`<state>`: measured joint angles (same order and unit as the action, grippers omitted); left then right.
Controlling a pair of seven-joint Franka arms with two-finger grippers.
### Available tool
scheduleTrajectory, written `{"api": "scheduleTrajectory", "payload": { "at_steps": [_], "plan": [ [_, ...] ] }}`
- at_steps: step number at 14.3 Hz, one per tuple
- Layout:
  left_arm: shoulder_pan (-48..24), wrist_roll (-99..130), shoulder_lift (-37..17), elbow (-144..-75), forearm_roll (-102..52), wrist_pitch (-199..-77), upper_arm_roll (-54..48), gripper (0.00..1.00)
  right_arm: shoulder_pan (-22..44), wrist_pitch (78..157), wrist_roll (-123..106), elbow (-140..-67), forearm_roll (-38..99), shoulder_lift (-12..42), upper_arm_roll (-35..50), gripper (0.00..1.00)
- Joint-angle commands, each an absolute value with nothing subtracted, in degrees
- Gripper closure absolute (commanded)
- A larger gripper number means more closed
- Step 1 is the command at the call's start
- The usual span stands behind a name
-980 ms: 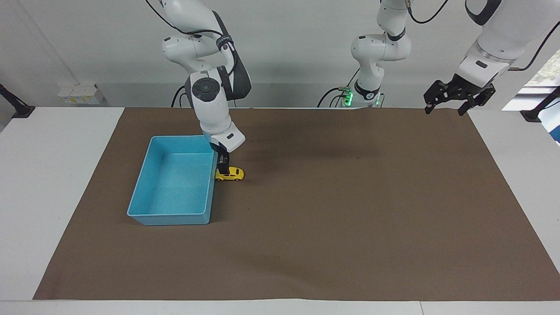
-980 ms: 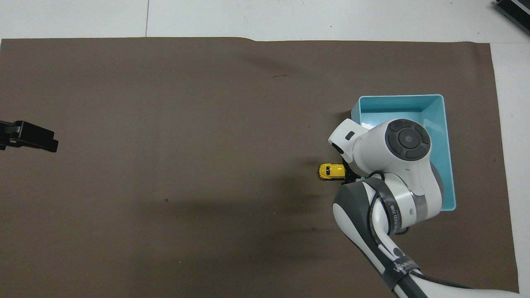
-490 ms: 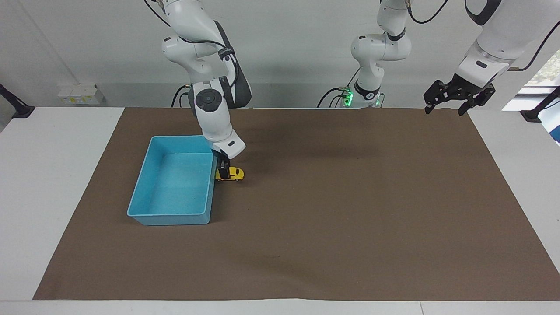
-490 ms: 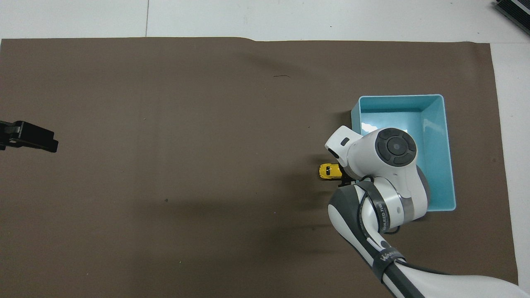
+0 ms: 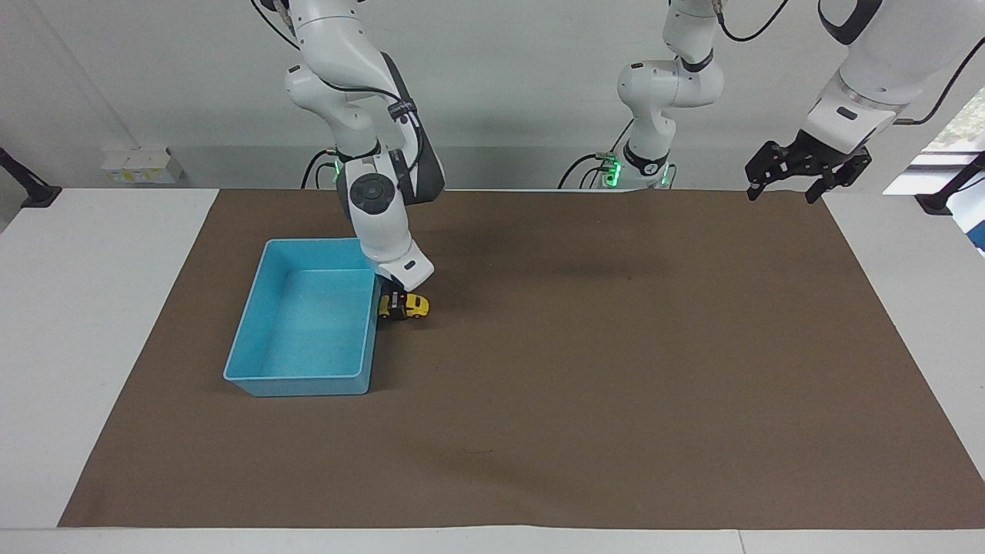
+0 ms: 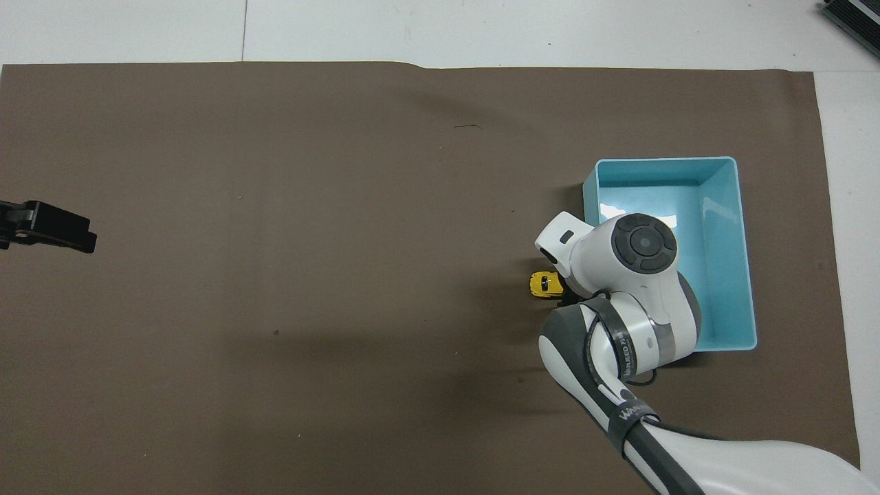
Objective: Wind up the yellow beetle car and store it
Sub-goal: 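Lower the right gripper onto the yellow car beside the bin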
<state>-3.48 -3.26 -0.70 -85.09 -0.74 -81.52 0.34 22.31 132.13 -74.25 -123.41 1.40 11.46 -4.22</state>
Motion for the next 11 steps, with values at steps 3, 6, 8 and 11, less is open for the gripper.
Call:
{"api": "scheduleTrajectory", "payload": {
  "at_steps": [3, 6, 8, 11],
  "plan": [
    [-3.2, -2.6, -0.3, -85.2, -0.3, -80.9, 0.1, 0.00, 22.1, 132.9, -75.0, -123.5, 1.8, 11.7, -4.0, 0.84],
    [-3.2, -2.6, -0.2, -85.2, -0.3, -80.9, 0.1, 0.00, 23.2, 132.5, -75.1, -122.7, 1.8, 12.0, -4.0, 0.94],
    [-3.2, -2.6, -0.3, -85.3, -0.3, -80.9, 0.1, 0.00, 24.0, 132.5, -73.9, -121.6, 2.2, 12.5, -4.0, 0.95],
    [-3.2, -2.6, -0.3, -85.2, -0.3, -80.9, 0.1, 0.00, 25.0, 131.6, -71.5, -118.8, 2.3, 13.4, -4.0, 0.96]
  ]
}}
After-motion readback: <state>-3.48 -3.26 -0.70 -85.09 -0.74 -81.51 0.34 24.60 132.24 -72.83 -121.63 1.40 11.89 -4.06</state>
